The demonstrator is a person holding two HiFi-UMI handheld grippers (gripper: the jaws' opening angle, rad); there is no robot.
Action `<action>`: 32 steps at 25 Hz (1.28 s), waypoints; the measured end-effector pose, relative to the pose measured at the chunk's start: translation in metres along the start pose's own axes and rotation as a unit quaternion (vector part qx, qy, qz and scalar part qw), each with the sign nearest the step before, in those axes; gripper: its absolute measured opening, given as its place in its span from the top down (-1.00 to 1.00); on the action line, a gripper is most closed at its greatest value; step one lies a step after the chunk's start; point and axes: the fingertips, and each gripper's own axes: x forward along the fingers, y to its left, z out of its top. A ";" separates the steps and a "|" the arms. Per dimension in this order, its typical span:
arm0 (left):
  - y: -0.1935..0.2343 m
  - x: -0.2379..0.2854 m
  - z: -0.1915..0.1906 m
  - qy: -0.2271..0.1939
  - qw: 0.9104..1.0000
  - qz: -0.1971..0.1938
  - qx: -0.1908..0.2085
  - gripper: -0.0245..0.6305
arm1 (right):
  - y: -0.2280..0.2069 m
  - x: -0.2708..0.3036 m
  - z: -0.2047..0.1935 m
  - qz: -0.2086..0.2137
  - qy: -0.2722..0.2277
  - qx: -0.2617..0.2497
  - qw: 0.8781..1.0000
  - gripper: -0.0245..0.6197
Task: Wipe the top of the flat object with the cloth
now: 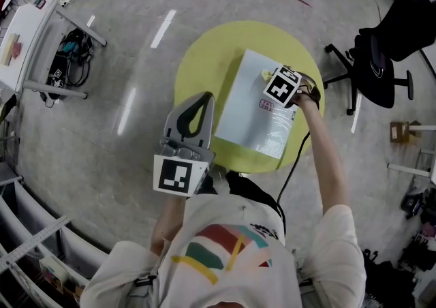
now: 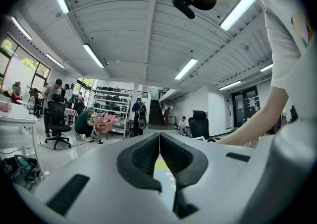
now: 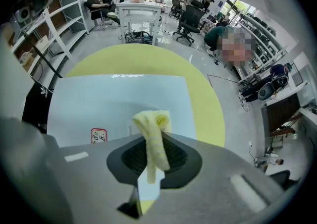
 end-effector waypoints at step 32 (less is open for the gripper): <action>0.021 -0.012 0.018 -0.045 0.999 0.009 -0.009 0.88 | 0.199 -0.042 -0.003 0.117 0.002 -0.013 0.993 0.84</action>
